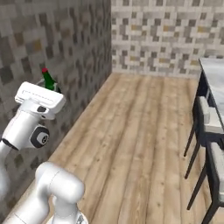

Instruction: Open the cabinet directly in front. Then move the beer and the mug to the dining counter with the jar on it.

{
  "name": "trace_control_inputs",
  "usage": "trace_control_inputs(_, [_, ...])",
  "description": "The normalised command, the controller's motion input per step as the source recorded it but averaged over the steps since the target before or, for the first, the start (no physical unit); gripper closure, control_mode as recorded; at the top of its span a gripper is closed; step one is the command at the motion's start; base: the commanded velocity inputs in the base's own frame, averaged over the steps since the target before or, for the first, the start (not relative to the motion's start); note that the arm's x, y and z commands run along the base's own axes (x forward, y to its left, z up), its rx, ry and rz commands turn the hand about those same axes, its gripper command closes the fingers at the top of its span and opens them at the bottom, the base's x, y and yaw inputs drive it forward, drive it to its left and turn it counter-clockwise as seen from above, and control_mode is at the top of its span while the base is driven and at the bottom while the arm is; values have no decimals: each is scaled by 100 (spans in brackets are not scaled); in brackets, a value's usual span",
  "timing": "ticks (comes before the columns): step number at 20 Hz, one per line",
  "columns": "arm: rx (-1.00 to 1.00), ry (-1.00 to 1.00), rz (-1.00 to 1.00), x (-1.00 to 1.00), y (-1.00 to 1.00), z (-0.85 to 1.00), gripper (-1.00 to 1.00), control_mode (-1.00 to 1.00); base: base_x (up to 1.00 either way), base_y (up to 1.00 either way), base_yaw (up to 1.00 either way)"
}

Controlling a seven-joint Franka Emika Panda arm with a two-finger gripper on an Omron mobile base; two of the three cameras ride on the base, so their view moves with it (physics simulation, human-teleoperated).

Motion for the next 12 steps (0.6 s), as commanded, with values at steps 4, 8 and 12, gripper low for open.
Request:
trace_control_inputs(4, [0,0,0,0,0,0,100,100,86,0,-70])
trace_control_inputs(8, [0,0,0,0,0,0,100,100,69,0,-76])
trace_control_inputs(12, [0,0,0,0,0,0,100,100,52,-2,-80])
